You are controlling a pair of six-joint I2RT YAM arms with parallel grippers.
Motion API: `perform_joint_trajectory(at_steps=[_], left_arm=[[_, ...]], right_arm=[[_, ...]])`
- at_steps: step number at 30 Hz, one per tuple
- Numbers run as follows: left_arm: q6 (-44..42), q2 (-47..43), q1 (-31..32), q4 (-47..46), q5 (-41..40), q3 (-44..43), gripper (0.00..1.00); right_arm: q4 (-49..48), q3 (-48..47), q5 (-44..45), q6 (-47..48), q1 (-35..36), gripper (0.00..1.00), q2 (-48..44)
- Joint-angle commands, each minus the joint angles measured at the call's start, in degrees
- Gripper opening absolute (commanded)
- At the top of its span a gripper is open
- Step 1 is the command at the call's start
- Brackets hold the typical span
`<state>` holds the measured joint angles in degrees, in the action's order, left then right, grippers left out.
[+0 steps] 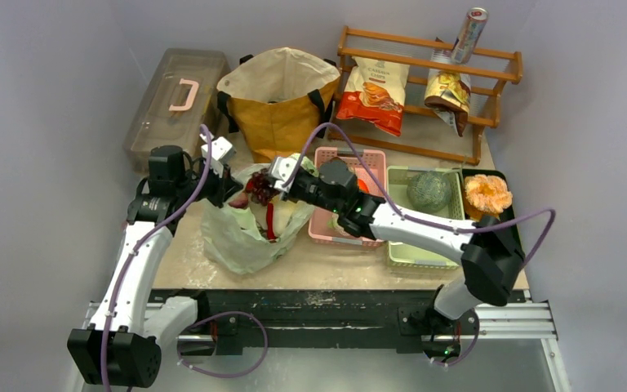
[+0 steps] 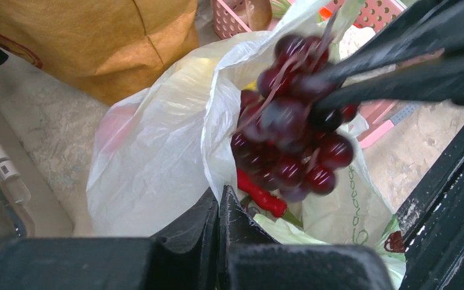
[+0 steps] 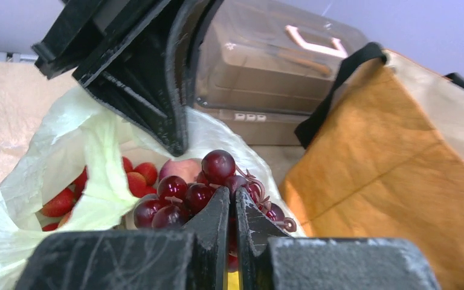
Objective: Untie the knot of the grocery bags and take out the mixed food
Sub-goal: Pick up the fake fruit from the takeout bag.
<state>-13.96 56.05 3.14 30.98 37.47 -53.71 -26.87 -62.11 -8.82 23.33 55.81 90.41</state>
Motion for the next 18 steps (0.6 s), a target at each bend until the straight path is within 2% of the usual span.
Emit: perform_joint_trajectory(at_steps=[1,9,18], left_arm=[[1.1,0.0,0.2,-2.0,-0.4,-0.9,0.0],[0.9,0.2,0.2,-1.9,-0.3,-0.8,0.0],[0.4,1.3,0.2,-1.3,0.0,-1.9,0.0]], right_arm=[[3.7,-2.2,-0.9,-1.0,-2.3,0.0,-6.8],[12.4,-5.1,1.5,-1.6,-5.7,0.0,-17.1],[20.6,-11.5,13.4,5.0,-9.9,0.0,-24.6]])
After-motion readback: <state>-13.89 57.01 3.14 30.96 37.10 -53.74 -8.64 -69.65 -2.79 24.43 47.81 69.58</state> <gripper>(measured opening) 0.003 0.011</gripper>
